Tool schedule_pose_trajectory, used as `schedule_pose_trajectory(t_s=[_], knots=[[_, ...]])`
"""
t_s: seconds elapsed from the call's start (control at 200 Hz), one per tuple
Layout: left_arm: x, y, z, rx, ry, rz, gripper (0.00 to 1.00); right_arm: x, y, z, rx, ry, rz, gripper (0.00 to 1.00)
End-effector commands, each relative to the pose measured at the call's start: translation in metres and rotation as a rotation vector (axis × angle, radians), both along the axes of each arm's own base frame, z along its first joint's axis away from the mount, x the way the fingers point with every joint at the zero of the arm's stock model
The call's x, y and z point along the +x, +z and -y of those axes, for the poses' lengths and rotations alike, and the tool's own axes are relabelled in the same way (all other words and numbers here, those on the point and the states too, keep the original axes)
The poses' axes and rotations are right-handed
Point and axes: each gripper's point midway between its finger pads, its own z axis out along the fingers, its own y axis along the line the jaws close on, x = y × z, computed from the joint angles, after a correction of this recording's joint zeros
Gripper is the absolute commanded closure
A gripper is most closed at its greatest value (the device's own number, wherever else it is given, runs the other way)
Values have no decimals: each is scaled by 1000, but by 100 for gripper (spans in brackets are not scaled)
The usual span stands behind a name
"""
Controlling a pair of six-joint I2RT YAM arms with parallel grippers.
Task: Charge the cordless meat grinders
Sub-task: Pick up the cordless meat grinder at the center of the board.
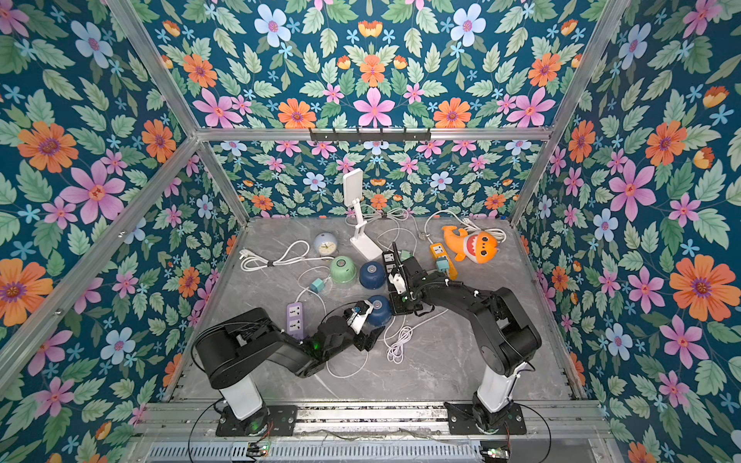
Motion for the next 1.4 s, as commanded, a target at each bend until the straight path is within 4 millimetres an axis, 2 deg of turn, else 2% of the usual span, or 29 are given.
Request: schedule_pose_trajectory(t_s=[0.0, 0.375, 0.63, 0.71, 0.74, 0.755, 0.79, 1.145, 1.36, 1.37, 1.395], knots=[[3, 1, 11, 6, -36, 37, 14, -5, 8, -19, 81, 64, -4, 100], [10, -2, 26, 3, -50, 49, 14, -23, 5, -41, 94, 159, -15, 100], [14, -8, 25, 2, -13, 48, 11, -30, 2, -39, 92, 155, -31, 100], [15, -8, 24, -5, -2, 49, 9, -31, 2, -36, 85, 152, -30, 100], [15, -9, 23, -7, 3, 50, 6, -32, 2, -36, 84, 153, -29, 100], [15, -8, 23, -9, 3, 51, 1, -32, 1, -35, 82, 152, -32, 100], [15, -8, 22, -12, 6, 52, 0, -33, 1, -35, 80, 151, -31, 100], [20, -7, 11, -43, 69, 83, 9, -39, 4, -25, 53, 138, -31, 100], [23, -10, 4, -52, 110, 97, 21, -44, 7, -12, 9, 113, -16, 100], [24, -10, 4, -53, 112, 99, 22, -43, 16, -12, 20, 113, 8, 100], [24, -10, 2, -53, 116, 100, 24, -43, 20, -10, 17, 108, 20, 100]])
